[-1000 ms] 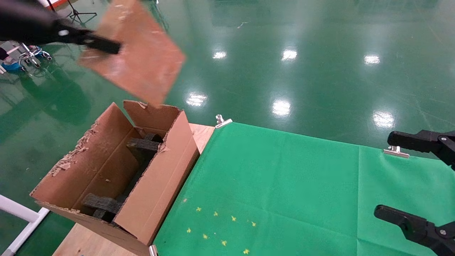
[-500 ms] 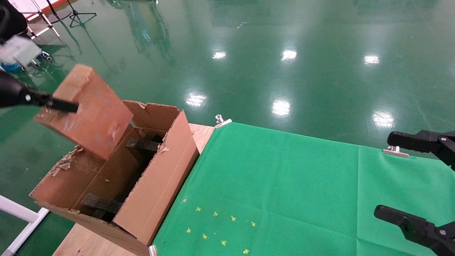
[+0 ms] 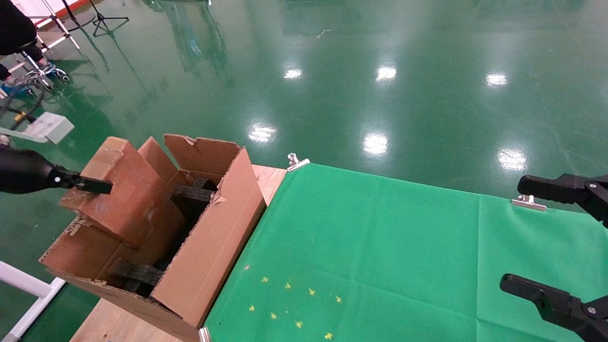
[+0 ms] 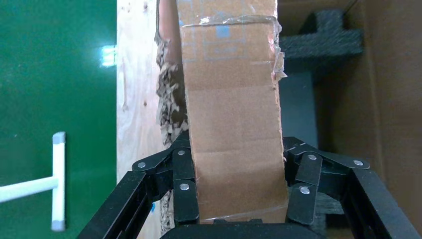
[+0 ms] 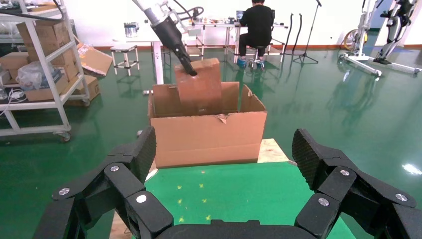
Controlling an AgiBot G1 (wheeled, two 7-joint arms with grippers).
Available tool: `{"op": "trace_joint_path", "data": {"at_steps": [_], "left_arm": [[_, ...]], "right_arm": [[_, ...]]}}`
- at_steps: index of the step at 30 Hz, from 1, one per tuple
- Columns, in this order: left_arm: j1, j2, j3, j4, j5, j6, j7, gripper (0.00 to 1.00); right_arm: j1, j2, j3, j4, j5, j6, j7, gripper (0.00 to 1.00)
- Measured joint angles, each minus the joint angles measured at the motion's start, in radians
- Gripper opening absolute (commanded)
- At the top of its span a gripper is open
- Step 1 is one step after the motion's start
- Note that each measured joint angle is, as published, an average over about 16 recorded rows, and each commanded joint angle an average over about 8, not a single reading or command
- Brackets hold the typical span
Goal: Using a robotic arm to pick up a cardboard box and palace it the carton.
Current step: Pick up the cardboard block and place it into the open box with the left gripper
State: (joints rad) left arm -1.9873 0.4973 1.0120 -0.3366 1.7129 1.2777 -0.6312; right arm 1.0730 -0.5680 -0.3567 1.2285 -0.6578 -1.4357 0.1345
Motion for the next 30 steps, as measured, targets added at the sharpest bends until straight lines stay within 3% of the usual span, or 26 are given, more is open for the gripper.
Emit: {"op": "trace_joint_path", "data": {"at_steps": [14, 30], "left_arm": [[0.073, 0.084, 0.001, 0.215, -0.009, -0.115, 0.124, 0.00], [0.190, 0.164, -0.017, 0.321, -0.036, -0.327, 0.153, 0.00]], "right_arm": [[0.000, 0.000, 0.000, 0.000, 0.000, 0.000, 0.000, 1.00], [0.000, 0.000, 0.000, 0.000, 0.000, 0.000, 0.000, 1.00]]}}
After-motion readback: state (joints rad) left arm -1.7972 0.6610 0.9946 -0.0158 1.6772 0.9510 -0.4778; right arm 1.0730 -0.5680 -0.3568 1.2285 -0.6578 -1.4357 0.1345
